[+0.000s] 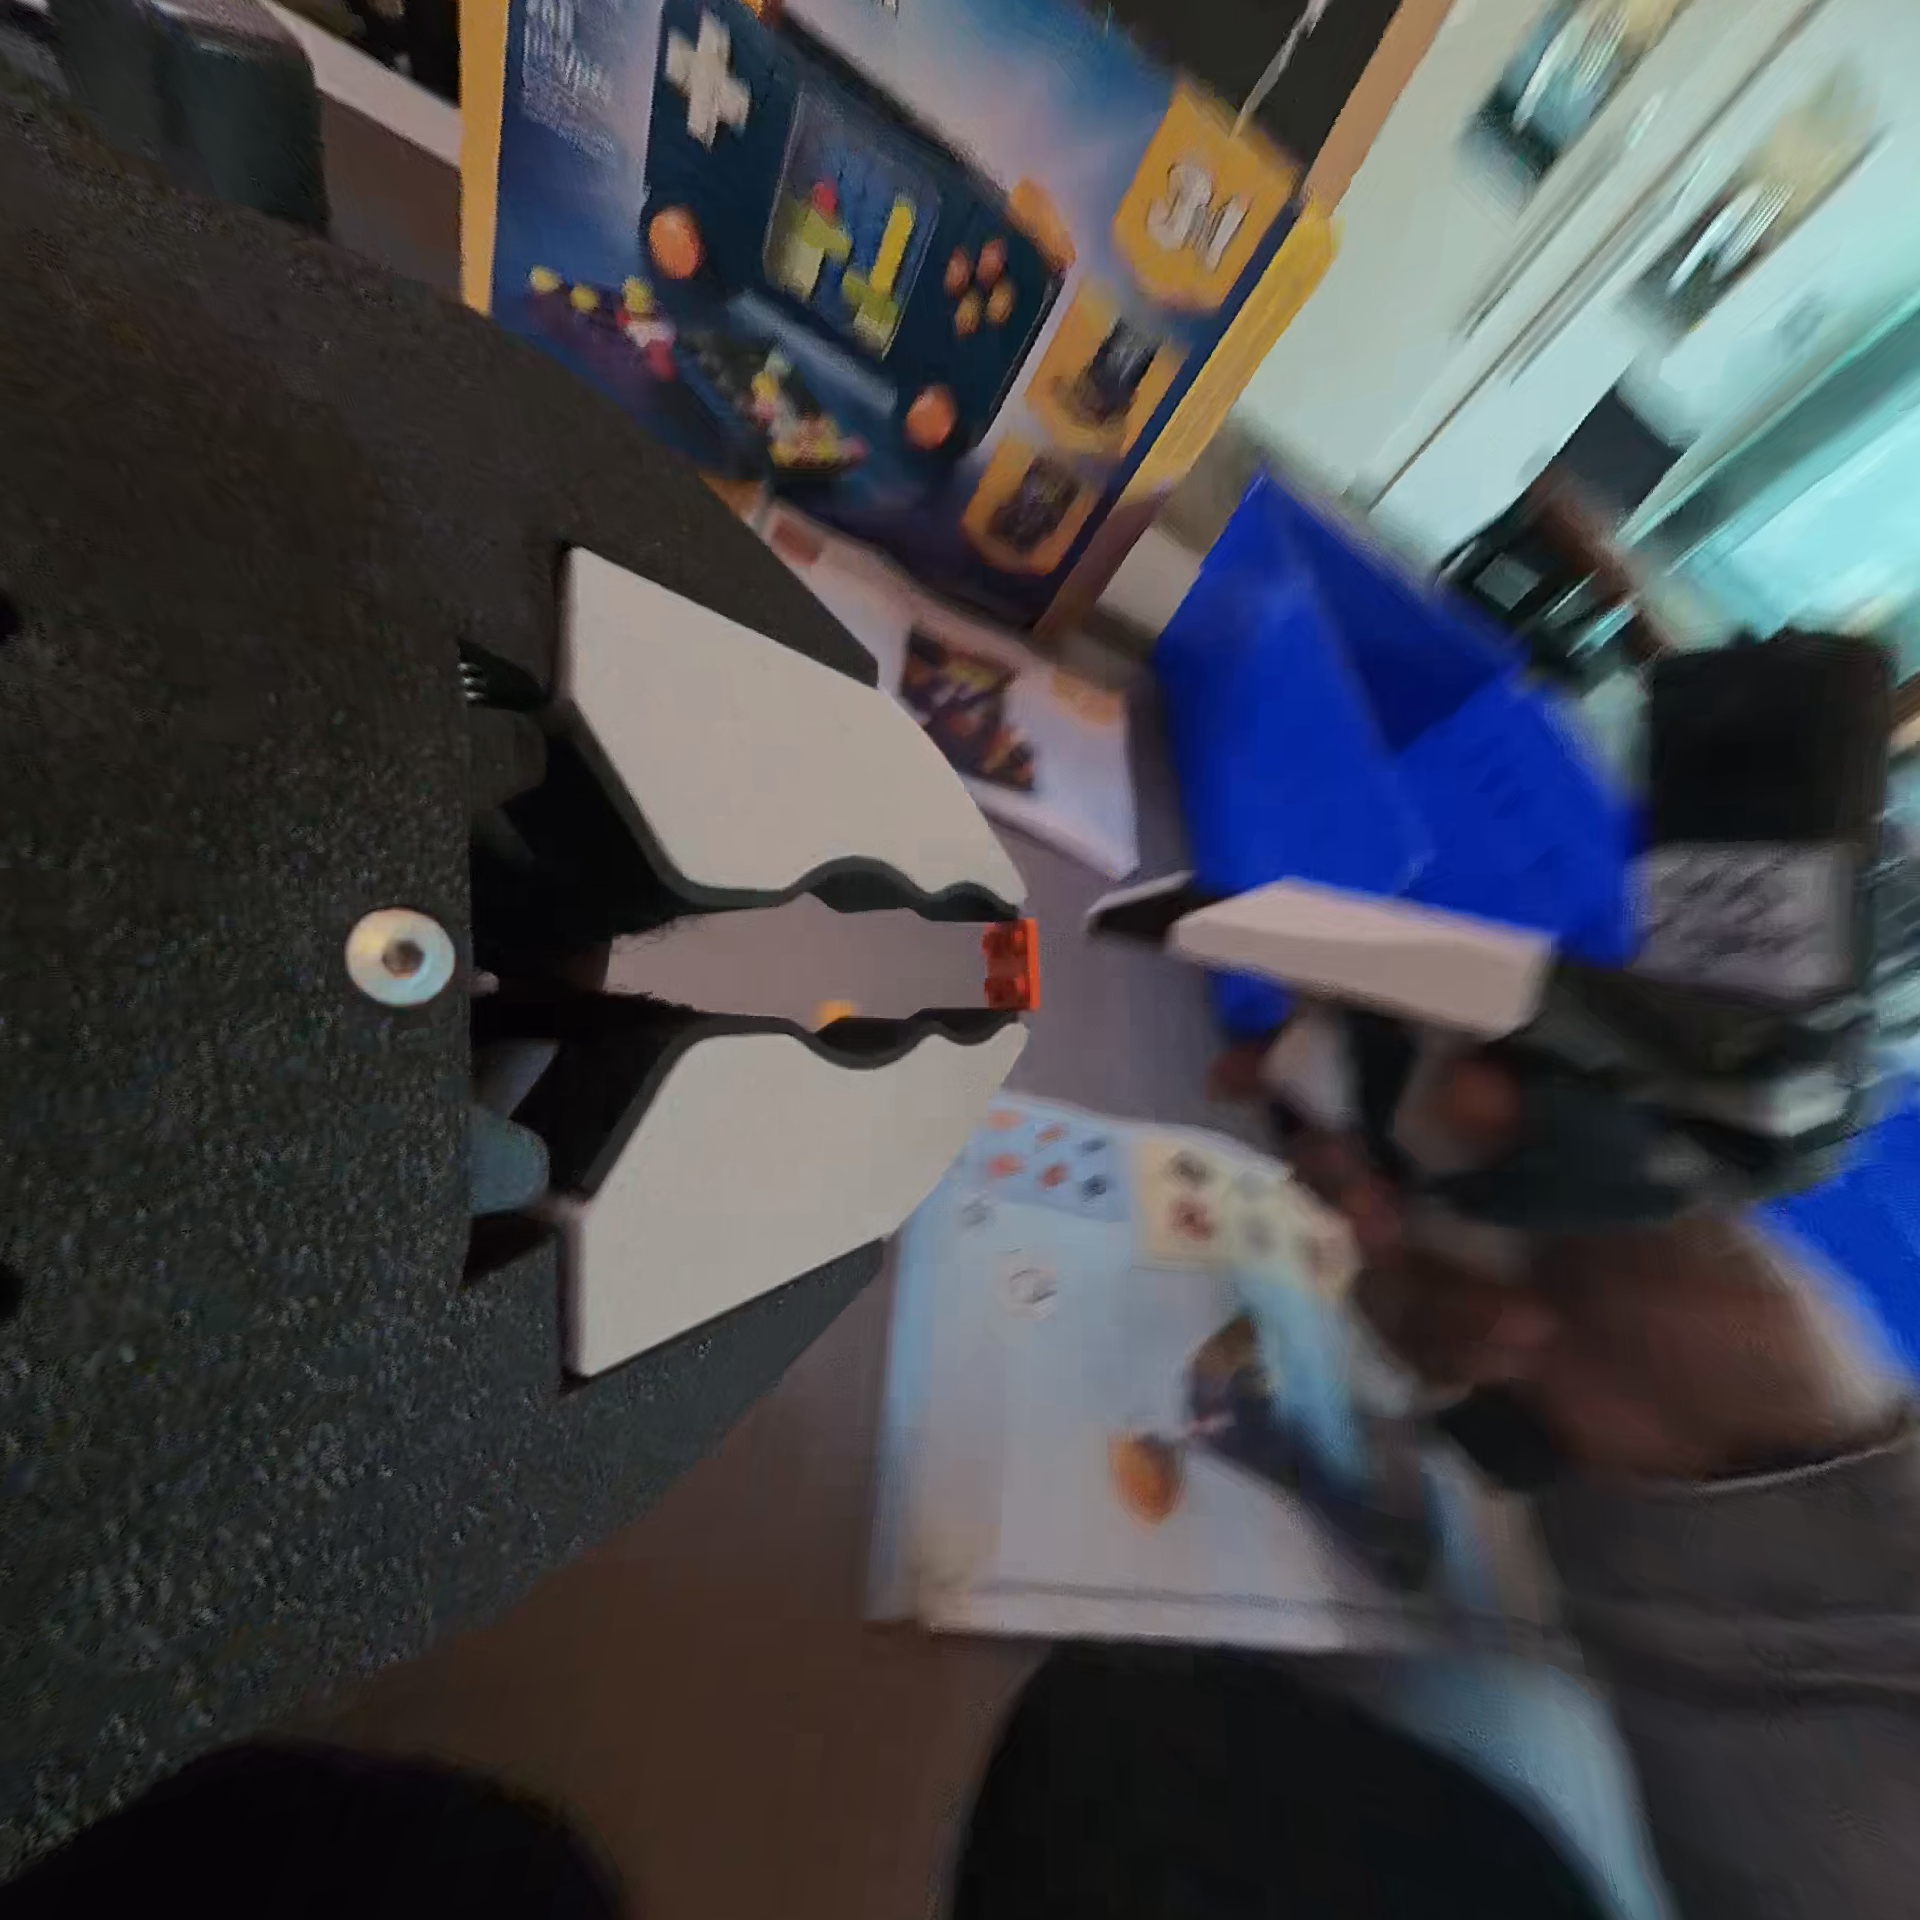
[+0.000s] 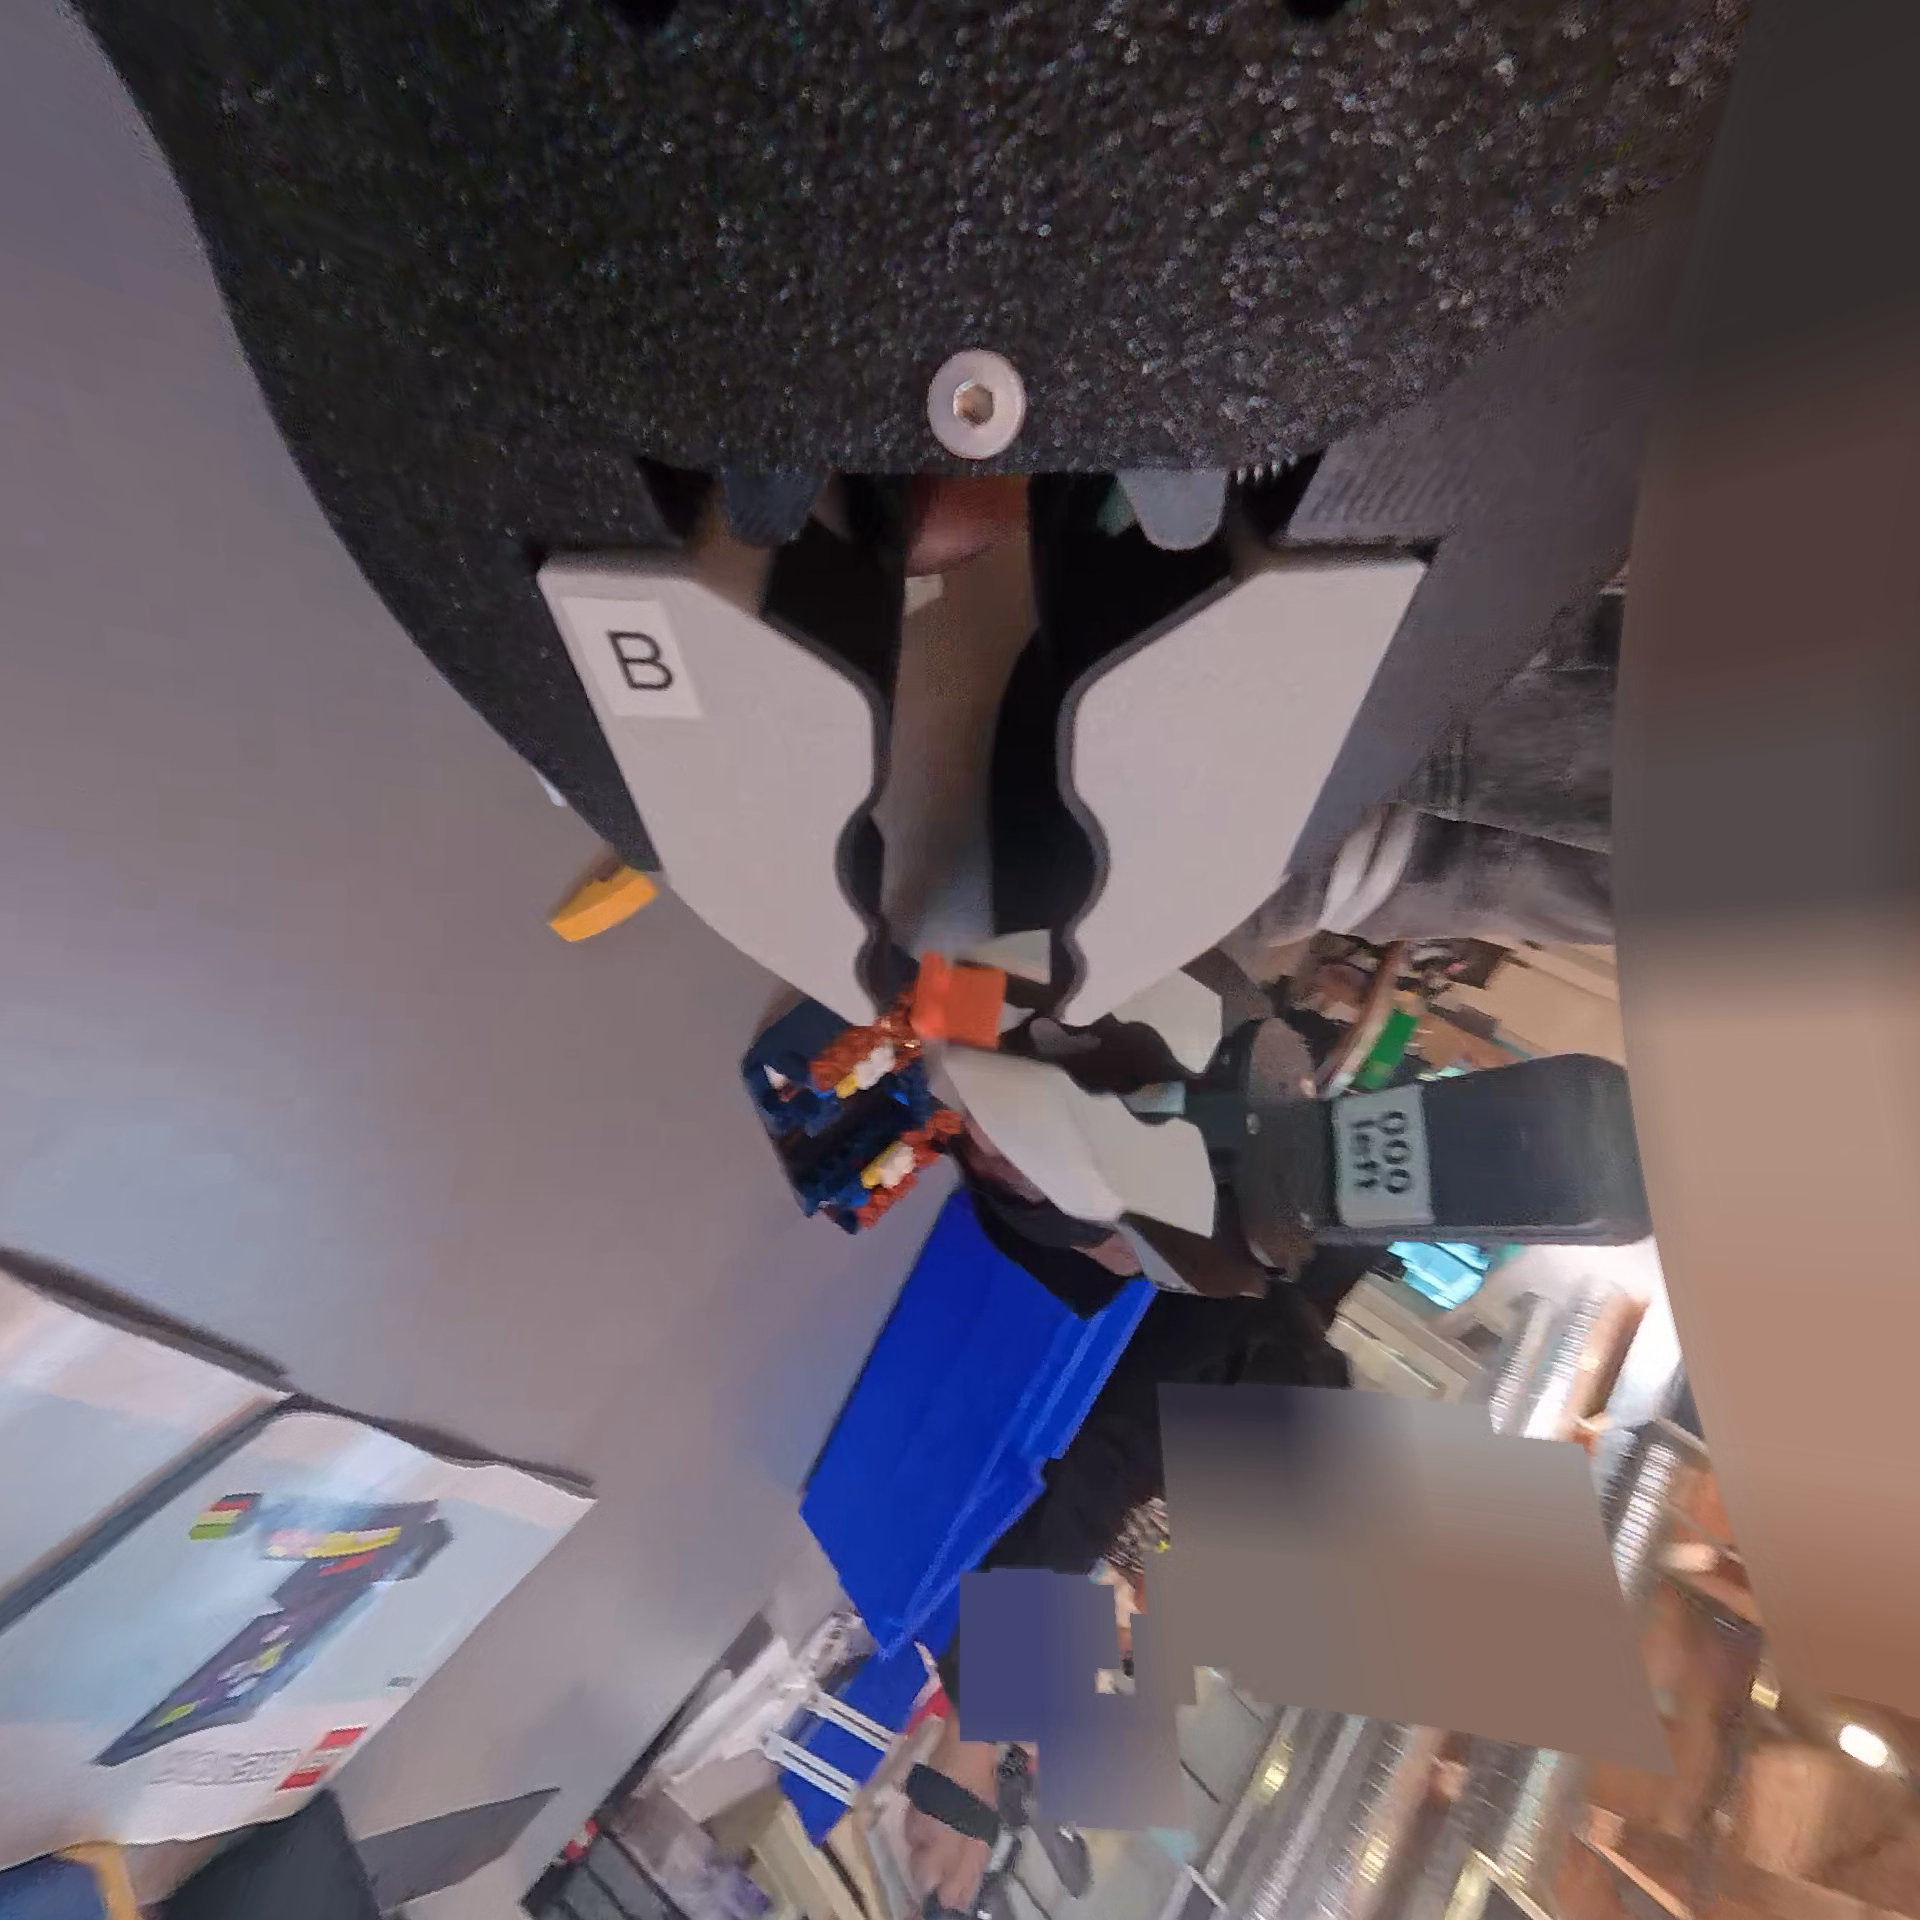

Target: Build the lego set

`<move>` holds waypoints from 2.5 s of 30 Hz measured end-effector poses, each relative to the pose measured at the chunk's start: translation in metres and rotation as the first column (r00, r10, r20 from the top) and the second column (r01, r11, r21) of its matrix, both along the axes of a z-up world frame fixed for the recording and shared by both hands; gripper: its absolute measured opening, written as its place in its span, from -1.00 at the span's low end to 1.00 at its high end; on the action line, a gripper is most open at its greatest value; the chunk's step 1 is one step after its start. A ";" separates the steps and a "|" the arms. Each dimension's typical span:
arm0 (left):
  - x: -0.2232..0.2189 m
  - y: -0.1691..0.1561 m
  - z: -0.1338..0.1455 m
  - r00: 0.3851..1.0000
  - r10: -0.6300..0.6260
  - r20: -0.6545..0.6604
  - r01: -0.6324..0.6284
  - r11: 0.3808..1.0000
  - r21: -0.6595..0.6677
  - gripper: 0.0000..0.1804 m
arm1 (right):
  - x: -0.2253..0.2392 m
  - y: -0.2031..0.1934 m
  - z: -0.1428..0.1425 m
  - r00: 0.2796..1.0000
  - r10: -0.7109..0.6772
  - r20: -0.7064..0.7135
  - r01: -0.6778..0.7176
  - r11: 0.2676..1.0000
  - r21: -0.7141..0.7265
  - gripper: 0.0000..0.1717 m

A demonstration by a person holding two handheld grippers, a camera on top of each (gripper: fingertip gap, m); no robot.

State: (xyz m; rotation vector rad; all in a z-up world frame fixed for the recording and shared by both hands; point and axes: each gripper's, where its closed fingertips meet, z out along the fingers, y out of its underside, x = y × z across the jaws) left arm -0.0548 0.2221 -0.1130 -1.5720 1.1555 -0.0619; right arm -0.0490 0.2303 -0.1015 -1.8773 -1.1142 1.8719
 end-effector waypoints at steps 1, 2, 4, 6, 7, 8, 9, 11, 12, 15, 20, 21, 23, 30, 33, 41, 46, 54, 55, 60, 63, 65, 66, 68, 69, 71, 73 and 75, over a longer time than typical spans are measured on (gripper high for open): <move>-0.006 -0.008 -0.017 0.997 -0.012 -0.077 0.002 0.993 -0.121 -0.83 | 0.001 0.003 -0.001 1.000 -0.012 0.015 0.012 0.999 0.034 -0.62; -0.010 -0.014 -0.032 0.994 -0.009 -0.105 -0.017 0.971 -0.240 -0.83 | 0.002 0.005 0.001 1.000 -0.022 0.014 0.021 0.998 0.061 -0.61; -0.012 -0.019 -0.053 0.993 0.025 -0.114 -0.070 0.911 -0.406 -0.83 | 0.004 0.007 0.004 0.999 -0.040 0.011 0.039 0.996 0.081 -0.64; -0.015 -0.019 -0.072 0.984 0.063 -0.164 -0.135 0.865 -0.482 -0.83 | 0.004 0.006 0.004 0.999 -0.041 0.013 0.039 0.995 0.090 -0.64; -0.018 -0.020 -0.079 0.977 0.072 -0.201 -0.166 0.848 -0.503 -0.83 | 0.004 0.006 0.004 0.999 -0.042 0.016 0.041 0.995 0.094 -0.65; -0.021 -0.020 -0.084 0.970 0.082 -0.230 -0.193 0.838 -0.511 -0.83 | 0.004 0.006 0.004 0.999 -0.042 0.018 0.040 0.994 0.099 -0.65; -0.023 -0.018 -0.086 0.964 0.099 -0.246 -0.216 0.833 -0.510 -0.83 | 0.004 0.006 0.004 0.999 -0.041 0.018 0.039 0.994 0.103 -0.66; -0.026 -0.015 -0.087 0.960 0.128 -0.250 -0.242 0.828 -0.506 -0.83 | 0.004 0.005 0.005 0.999 -0.043 0.017 0.041 0.993 0.107 -0.67; -0.027 -0.015 -0.086 0.959 0.135 -0.249 -0.248 0.825 -0.508 -0.83 | 0.004 0.006 0.005 0.999 -0.046 0.015 0.044 0.993 0.108 -0.67; -0.032 -0.015 -0.088 0.953 0.156 -0.259 -0.274 0.810 -0.519 -0.83 | 0.006 0.009 0.007 0.998 -0.059 0.010 0.058 0.992 0.111 -0.68; -0.036 -0.016 -0.094 0.945 0.155 -0.287 -0.292 0.795 -0.531 -0.84 | 0.007 0.012 0.008 0.997 -0.071 0.002 0.070 0.991 0.114 -0.69; -0.036 -0.016 -0.095 0.945 0.154 -0.290 -0.293 0.795 -0.532 -0.83 | 0.007 0.012 0.008 0.997 -0.072 0.002 0.072 0.991 0.115 -0.69; -0.036 -0.016 -0.094 0.945 0.154 -0.290 -0.292 0.798 -0.527 -0.81 | 0.008 0.013 0.009 0.997 -0.075 -0.002 0.075 0.990 0.115 -0.69; -0.034 -0.011 -0.083 0.958 0.167 -0.233 -0.266 0.821 -0.505 -0.69 | 0.016 0.018 0.013 0.997 -0.082 0.012 0.077 0.967 0.244 -0.64; -0.016 0.007 -0.027 0.988 0.154 0.007 -0.146 0.951 -0.273 -0.61 | 0.029 0.030 0.009 0.985 -0.143 0.099 0.078 0.871 0.486 -0.60; 0.021 0.003 0.043 0.885 -0.021 0.465 -0.005 0.999 0.054 -1.00 | 0.069 0.042 -0.047 0.890 -0.156 0.429 -0.245 0.631 0.736 -1.00; 0.022 0.009 0.022 0.928 0.006 0.371 -0.020 0.999 0.034 -0.99 | 0.071 0.025 -0.076 0.839 -0.019 0.543 -0.382 0.692 0.613 -1.00; 0.026 0.012 0.001 0.970 0.026 0.243 -0.034 0.999 0.029 -0.95 | 0.085 0.026 -0.110 0.730 -0.006 0.684 -0.510 0.661 0.550 -1.00; 0.027 0.012 -0.002 0.975 0.023 0.223 -0.030 0.999 0.028 -0.95 | 0.085 0.025 -0.110 0.733 -0.005 0.680 -0.513 0.652 0.558 -1.00; 0.043 -0.001 -0.033 0.996 -0.083 0.045 0.084 0.996 -0.031 -0.94 | 0.085 0.025 -0.110 0.732 -0.008 0.681 -0.504 0.666 0.550 -1.00; 0.049 -0.007 -0.053 0.991 -0.100 -0.086 0.093 0.992 -0.085 -0.93 | 0.092 0.022 -0.101 0.741 0.031 0.671 -0.544 0.615 0.571 -1.00; 0.053 -0.012 -0.061 0.984 -0.123 -0.127 0.108 0.987 -0.116 -0.93 | 0.098 0.028 -0.073 0.820 0.021 0.572 -0.469 0.598 0.650 -1.00; 0.054 -0.013 -0.062 0.983 -0.127 -0.134 0.112 0.987 -0.116 -0.94 | 0.101 0.032 -0.053 0.870 0.006 0.493 -0.391 0.617 0.682 -1.00; 0.052 -0.012 -0.061 0.982 -0.115 -0.152 0.101 0.990 -0.099 -0.94 | 0.110 0.046 -0.006 0.951 -0.045 0.306 -0.202 0.658 0.725 -0.95; 0.050 -0.009 -0.059 0.981 -0.095 -0.167 0.084 0.994 -0.075 -0.94 | 0.116 0.059 0.016 0.970 -0.106 0.218 -0.095 0.660 0.745 -0.93; 0.045 -0.004 -0.050 0.981 -0.052 -0.189 0.053 0.999 0.005 -0.94 | 0.133 0.097 0.052 0.950 -0.294 0.104 0.110 0.627 0.771 -0.88; 0.045 -0.001 -0.037 0.983 -0.021 -0.184 0.039 0.995 0.096 -0.94 | 0.154 0.137 0.075 0.870 -0.486 0.082 0.250 0.579 0.776 -0.81; 0.046 0.000 -0.025 0.987 0.003 -0.158 0.024 0.986 0.166 -0.93 | 0.170 0.158 0.087 0.814 -0.572 0.100 0.317 0.582 0.749 -0.57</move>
